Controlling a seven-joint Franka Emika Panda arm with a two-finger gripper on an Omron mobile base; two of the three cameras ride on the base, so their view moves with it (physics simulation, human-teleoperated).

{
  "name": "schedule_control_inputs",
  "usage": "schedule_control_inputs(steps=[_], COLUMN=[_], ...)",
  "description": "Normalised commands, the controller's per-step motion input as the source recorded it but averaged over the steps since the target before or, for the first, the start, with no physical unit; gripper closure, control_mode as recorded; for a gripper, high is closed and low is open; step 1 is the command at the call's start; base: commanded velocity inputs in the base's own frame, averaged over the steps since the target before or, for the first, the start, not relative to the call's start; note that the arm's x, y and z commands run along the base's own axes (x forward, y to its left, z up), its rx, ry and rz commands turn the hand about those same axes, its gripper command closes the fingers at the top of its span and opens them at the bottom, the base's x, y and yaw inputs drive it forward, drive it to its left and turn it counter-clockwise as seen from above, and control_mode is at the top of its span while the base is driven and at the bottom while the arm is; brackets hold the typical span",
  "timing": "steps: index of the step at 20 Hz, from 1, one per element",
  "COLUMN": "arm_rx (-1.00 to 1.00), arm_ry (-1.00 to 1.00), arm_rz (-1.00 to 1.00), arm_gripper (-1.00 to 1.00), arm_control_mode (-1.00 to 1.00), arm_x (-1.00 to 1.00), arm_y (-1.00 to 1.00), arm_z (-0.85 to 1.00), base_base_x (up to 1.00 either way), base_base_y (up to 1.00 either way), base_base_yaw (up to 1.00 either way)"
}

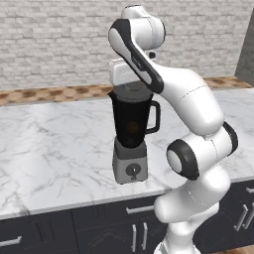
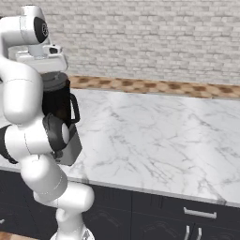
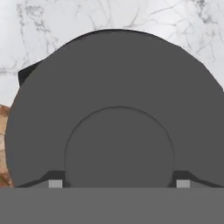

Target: Open the blender lid, put the orange in the blender, close the lid, and start the blender.

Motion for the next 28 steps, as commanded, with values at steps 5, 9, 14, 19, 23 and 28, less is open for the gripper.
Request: schedule_control_inputs(steps=[5,9,14,19,23,28], arm_rx=[0.0,0.0,0.0,0.0,0.0,0.0], arm_ry=[-0.05,0.0,-0.12,-0.13,-0.15,-0.08], arm_rz=[0.0,0.01,0.05,0.04,0.04,0.02], arm_gripper=[1.0,1.0,1.0,-1.0,-1.0,-1.0], arm_control_mode=[-1.0,-1.0,-1.0,-1.0,-1.0,-1.0], arm_x=[-0.24,0.0,-0.02,-0.1,-0.03,-0.02], arm_y=[-0.02,0.0,0.0,-0.03,-0.04,-0.02], arm_z=[-0.37,-0.49,-0.34,-0.3,-0.02,0.0], base_base_x=[0.0,0.0,0.0,0.0,0.0,0.0], base_base_y=[0.0,0.0,0.0,0.0,0.0,0.0], base_base_yaw=[0.0,0.0,0.0,0.0,0.0,0.0])
